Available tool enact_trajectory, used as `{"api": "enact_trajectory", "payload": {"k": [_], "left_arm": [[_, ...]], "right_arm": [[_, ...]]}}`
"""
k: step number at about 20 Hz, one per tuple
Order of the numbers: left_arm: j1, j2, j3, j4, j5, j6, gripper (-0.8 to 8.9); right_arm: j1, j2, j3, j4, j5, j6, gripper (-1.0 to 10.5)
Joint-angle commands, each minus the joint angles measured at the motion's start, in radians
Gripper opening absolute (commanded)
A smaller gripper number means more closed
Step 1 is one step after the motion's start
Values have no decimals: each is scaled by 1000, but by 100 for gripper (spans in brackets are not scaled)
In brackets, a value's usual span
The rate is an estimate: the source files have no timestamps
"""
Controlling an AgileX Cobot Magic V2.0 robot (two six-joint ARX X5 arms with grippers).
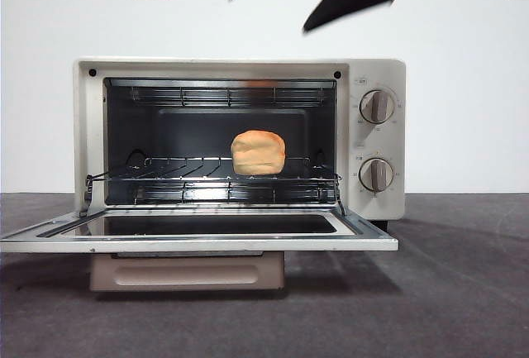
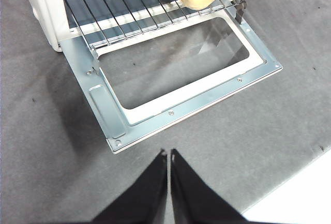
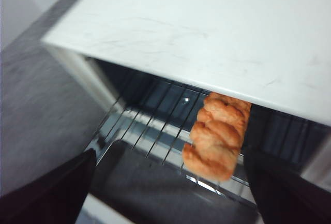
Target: The left arm flap open the oven, the right arm pick bread and place it into oven, the left arm flap close the oven
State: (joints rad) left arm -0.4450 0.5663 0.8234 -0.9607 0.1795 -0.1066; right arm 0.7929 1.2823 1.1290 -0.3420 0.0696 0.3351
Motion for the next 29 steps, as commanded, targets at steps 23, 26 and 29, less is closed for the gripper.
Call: {"api": "enact_trajectory", "payload": {"k": [23,26,29], "left_arm": [[-3,2,4,28,-3,-21,16],[7,2,-36,116,-14,-83,15],[47,3,-135,248,-79,-150,14]], "right_arm": [[-38,-552,-284,-233,-283,-230,449],[-38,-553,-284,-235,-283,-230,449],[-38,-553,-284,-240,-283,-230,449]]}}
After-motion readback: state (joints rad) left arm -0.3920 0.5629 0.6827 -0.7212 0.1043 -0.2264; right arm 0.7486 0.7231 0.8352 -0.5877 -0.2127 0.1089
